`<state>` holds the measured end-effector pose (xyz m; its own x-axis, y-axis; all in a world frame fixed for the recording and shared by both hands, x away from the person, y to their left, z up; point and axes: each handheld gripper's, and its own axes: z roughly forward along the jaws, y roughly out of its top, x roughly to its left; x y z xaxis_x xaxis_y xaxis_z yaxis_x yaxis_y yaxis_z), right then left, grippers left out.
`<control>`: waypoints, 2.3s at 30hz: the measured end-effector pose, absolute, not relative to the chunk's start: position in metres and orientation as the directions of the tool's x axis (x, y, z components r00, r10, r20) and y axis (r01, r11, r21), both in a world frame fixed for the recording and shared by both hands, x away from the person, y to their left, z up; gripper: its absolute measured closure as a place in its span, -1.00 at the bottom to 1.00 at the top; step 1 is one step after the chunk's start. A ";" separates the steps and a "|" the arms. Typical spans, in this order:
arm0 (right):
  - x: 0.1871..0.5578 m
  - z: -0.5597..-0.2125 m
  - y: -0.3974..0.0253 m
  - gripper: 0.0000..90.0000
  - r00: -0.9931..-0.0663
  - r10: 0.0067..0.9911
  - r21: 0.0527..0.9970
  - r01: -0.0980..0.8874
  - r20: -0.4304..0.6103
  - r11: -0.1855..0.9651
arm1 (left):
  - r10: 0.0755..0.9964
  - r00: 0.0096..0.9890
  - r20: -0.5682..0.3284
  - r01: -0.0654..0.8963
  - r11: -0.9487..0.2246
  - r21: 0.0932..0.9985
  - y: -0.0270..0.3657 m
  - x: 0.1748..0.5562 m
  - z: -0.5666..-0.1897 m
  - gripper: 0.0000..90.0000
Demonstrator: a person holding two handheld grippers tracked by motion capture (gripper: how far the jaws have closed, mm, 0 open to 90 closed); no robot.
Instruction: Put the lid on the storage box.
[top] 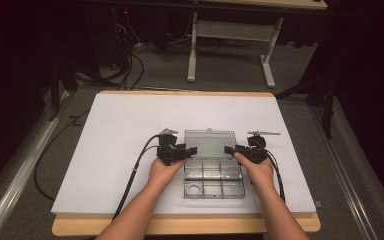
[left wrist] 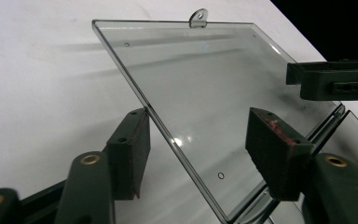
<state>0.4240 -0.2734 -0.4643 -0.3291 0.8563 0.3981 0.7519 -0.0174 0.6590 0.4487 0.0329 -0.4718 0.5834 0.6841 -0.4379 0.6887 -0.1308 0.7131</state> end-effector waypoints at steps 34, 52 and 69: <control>0.395 -0.436 -0.265 0.27 -0.387 0.904 0.771 0.626 0.180 0.114 | 0.728 0.638 -0.251 0.509 -0.154 0.847 0.041 0.425 -0.441 0.64; 0.380 -0.430 -0.265 0.46 -0.394 0.909 0.801 0.583 0.134 0.135 | 0.722 0.662 -0.201 0.451 -0.169 0.876 0.044 0.409 -0.433 0.79; 0.368 -0.428 -0.264 0.52 -0.398 0.913 0.816 0.556 0.093 0.160 | 0.714 0.678 -0.174 0.417 -0.178 0.891 0.045 0.396 -0.429 0.78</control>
